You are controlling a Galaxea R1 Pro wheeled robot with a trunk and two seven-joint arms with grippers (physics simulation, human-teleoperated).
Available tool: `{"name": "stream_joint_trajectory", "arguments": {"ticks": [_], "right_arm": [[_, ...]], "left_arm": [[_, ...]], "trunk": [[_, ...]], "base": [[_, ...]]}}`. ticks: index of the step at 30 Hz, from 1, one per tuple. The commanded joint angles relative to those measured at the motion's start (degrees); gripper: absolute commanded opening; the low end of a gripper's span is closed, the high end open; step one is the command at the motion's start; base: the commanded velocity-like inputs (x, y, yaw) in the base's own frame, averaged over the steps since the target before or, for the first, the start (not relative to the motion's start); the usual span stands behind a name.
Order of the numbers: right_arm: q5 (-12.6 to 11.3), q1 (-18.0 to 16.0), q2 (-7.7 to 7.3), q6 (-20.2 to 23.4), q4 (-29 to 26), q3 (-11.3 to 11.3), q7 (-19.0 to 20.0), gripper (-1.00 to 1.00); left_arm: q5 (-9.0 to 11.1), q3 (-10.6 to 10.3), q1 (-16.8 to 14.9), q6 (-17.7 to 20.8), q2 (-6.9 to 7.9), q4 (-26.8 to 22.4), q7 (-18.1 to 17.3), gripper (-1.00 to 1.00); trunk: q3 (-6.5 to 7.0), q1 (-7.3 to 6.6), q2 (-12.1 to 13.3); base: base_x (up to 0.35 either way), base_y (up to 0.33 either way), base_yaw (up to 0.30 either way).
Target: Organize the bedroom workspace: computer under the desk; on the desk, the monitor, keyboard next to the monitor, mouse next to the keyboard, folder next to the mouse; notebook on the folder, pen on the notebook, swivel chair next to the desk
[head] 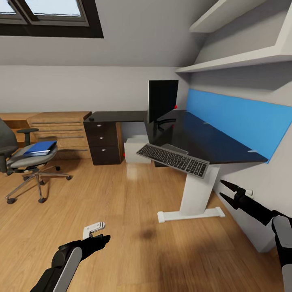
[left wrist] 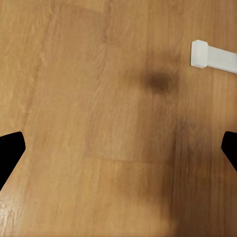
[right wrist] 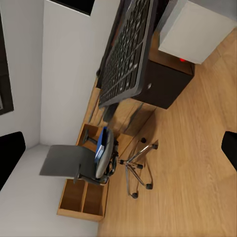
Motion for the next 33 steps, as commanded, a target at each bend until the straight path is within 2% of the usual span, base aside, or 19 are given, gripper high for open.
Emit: {"name": "stream_joint_trajectory", "arguments": {"ticks": [1, 11, 17, 19, 33], "right_arm": [[0.21, -0.06, 0.01, 0.29, 0.01, -0.12, 0.30, 1.00], [0.21, -0.07, 0.01, 0.29, 0.09, -0.10, 0.32, 1.00], [0.21, -0.06, 0.01, 0.29, 0.16, -0.04, 0.31, 1.00], [0.21, -0.07, 0.01, 0.29, 0.16, 0.18, 0.31, 1.00], [0.42, -0.07, 0.01, 0.20, 0.24, 0.32, 0.30, 1.00]], "left_arm": [[0.60, -0.12, -0.03, 0.11, 0.05, -0.07, 0.58, 1.00], [0.60, -0.12, -0.03, 0.11, 0.05, -0.03, 0.58, 1.00], [0.68, -0.15, -0.03, 0.11, 0.05, 1.01, 0.39, 1.00], [0.60, -0.12, -0.03, 0.11, 0.12, 3.37, 0.24, 1.00], [0.53, -0.12, -0.03, 0.11, 0.14, 4.13, 0.22, 1.00]], "trunk": [[-0.24, 0.22, -0.44], [-2.03, 2.41, -4.45], [-2.03, 2.41, -4.45], [-2.03, 2.41, -4.45], [-2.03, 2.41, -4.45]], "base": [[0.000, 0.000, 0.000], [0.000, 0.000, 0.000], [0.000, 0.000, 0.000], [0.100, 0.000, 0.000], [0.153, 0.000, 0.000]]}}
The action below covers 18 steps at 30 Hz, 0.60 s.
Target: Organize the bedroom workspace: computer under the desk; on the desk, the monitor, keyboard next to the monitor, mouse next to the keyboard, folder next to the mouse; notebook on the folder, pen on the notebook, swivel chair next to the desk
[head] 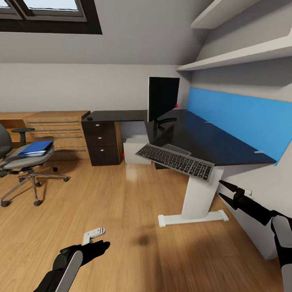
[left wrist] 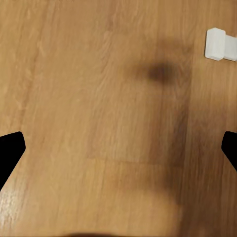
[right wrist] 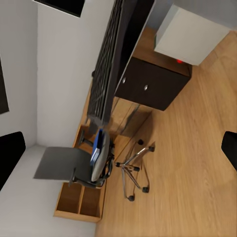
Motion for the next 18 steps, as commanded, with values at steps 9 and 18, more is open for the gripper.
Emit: {"name": "stream_joint_trajectory", "arguments": {"ticks": [9, 18], "right_arm": [[0.45, -0.05, 0.06, 0.28, 0.12, -0.12, 0.30, 1.00], [0.47, -0.04, 0.16, 0.15, 0.75, -0.13, 0.30, 1.00]], "left_arm": [[0.59, -0.13, -0.03, 0.11, 0.05, -0.05, 0.57, 1.00], [0.66, -0.06, -0.03, 0.11, 0.05, -0.05, 0.57, 1.00]], "trunk": [[-0.05, 0.00, -0.02], [-0.05, 0.00, -0.02]], "base": [[0.080, 0.000, 0.000], [0.130, 0.000, 0.000]]}}
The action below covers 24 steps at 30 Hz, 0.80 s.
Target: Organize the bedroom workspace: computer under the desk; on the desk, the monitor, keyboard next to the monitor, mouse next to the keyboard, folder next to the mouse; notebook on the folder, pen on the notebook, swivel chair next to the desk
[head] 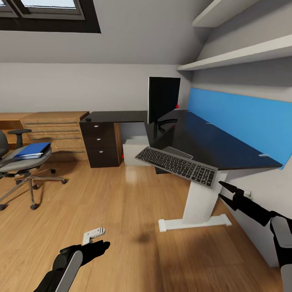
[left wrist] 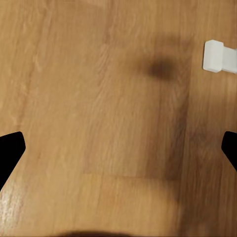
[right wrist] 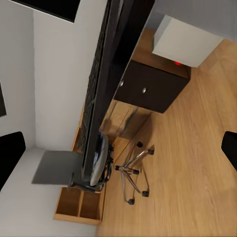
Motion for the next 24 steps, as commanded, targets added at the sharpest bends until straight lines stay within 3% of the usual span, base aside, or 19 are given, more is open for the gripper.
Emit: {"name": "stream_joint_trajectory", "arguments": {"ticks": [1, 11, 24], "right_arm": [[0.23, -0.06, 0.02, 0.26, 0.27, -0.12, 0.30, 1.00], [0.15, -0.05, 0.04, 0.23, 0.79, -0.11, 0.30, 1.00], [0.15, -0.06, 0.07, 0.23, 0.80, -0.11, 0.30, 1.00]], "left_arm": [[0.61, -0.12, -0.03, 0.11, 0.05, -0.06, 0.57, 1.00], [0.61, -0.10, -0.03, 0.11, 0.09, -0.06, 0.57, 1.00], [0.62, -0.02, -0.03, 0.11, 0.14, -0.06, 0.57, 1.00]], "trunk": [[-0.05, 0.00, -0.02], [-0.05, 0.00, -0.02], [-0.05, 0.00, -0.02]], "base": [[0.026, 0.000, 0.000], [0.111, 0.000, 0.000], [0.013, 0.000, 0.000]]}}
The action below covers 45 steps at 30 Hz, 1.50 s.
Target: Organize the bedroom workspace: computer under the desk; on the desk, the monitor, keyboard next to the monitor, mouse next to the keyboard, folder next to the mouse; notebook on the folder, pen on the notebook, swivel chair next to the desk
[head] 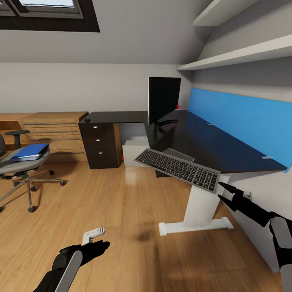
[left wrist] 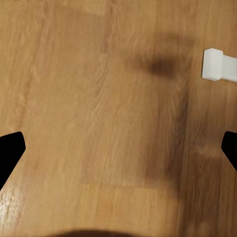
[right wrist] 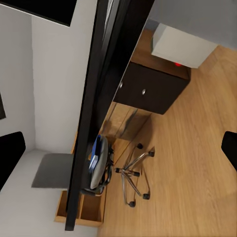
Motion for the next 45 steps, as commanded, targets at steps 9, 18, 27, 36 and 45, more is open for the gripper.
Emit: {"name": "stream_joint_trajectory", "arguments": {"ticks": [9, 18, 27, 36, 45], "right_arm": [[0.27, -0.06, 0.13, 0.28, 0.01, -0.12, 0.30, 1.00], [0.27, -0.05, 0.16, 0.28, 0.01, -0.12, 0.30, 1.00], [0.24, -0.05, 0.16, 0.28, 0.01, -0.12, 0.30, 1.00], [0.26, -0.05, 0.16, 0.28, 0.01, -0.12, 0.30, 1.00], [0.30, -0.05, 0.39, 0.28, 0.12, -0.12, 0.30, 1.00]], "left_arm": [[0.60, -0.12, -0.03, 0.11, 0.02, -0.06, 0.65, 1.00], [0.68, -0.12, -0.03, 0.11, 0.05, -0.06, 0.59, 1.00], [0.69, -0.12, -0.03, 0.11, 0.06, -0.06, 0.57, 1.00], [0.69, -0.12, -0.03, 0.11, 0.00, -0.06, 0.57, 1.00], [0.69, -0.12, -0.03, 0.11, 0.04, -0.06, 0.57, 1.00]], "trunk": [[1.02, -1.33, 2.38], [1.02, -1.33, 2.38], [1.02, -1.33, 2.38], [1.02, -1.33, 2.38], [1.02, -1.33, 2.38]], "base": [[0.000, 0.000, 0.000], [0.003, 0.002, 0.000], [0.075, 0.061, 0.000], [0.006, 0.018, 0.000], [-0.027, 0.137, 0.000]]}}
